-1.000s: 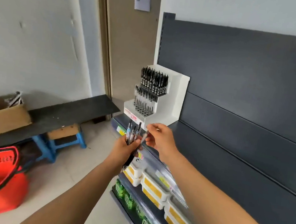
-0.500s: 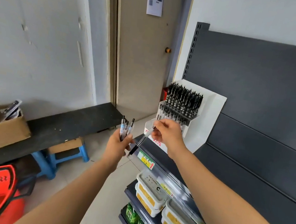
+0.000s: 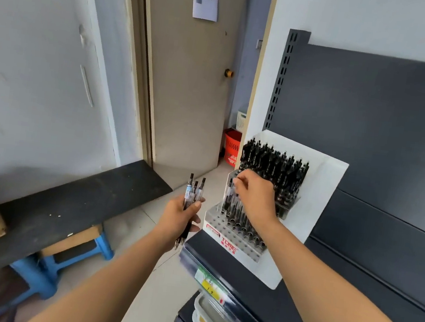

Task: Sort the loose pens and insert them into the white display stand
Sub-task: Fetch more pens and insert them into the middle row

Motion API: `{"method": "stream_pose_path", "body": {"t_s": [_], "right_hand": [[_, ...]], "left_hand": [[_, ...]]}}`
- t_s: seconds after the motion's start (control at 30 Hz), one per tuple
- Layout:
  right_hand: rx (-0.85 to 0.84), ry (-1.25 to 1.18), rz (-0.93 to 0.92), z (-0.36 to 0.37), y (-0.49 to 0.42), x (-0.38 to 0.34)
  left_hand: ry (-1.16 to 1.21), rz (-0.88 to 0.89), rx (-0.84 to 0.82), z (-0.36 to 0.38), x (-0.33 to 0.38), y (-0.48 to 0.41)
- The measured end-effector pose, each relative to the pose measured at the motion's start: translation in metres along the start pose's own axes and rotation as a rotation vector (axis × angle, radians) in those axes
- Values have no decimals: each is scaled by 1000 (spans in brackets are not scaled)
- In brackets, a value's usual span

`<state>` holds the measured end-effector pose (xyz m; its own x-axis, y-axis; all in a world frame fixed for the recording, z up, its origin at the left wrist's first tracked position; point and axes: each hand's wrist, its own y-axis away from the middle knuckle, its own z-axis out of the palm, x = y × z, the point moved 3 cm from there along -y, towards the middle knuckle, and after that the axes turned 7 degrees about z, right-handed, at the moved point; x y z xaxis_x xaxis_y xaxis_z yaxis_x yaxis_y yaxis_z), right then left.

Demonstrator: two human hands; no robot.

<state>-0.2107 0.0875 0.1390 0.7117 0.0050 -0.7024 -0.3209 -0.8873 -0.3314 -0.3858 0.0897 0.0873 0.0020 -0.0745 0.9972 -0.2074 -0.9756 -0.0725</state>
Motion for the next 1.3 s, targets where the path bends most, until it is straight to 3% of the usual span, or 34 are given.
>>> {"method": "stream_pose_path", "body": {"t_s": [0.23,0.33,0.53,0.77,0.9,1.0,1.2,1.3], "right_hand": [[-28,332,16,19,-22,5],[37,589,-1,27,-29,4],[48,793,125,49,-33,6],[169,655,335,53,-24,5],[256,346,414,48,-28,-10],[228,118,462,51,-32,-22],[233,-60,510,54,-39,-30],[285,2,486,47,-39,-28]], "left_hand": [[13,26,-80,7,-13,-62],[60,64,-181,9,-15,-86],[43,92,-387,4,-14,-125],[4,75,-530,0,-26,-140],[-18,97,-568,2,-24,-139],[-24,136,-619,4,-20,-136],[-32,198,-640,4,-14,-139],[-18,208,-603,4,-15,-142]]}}
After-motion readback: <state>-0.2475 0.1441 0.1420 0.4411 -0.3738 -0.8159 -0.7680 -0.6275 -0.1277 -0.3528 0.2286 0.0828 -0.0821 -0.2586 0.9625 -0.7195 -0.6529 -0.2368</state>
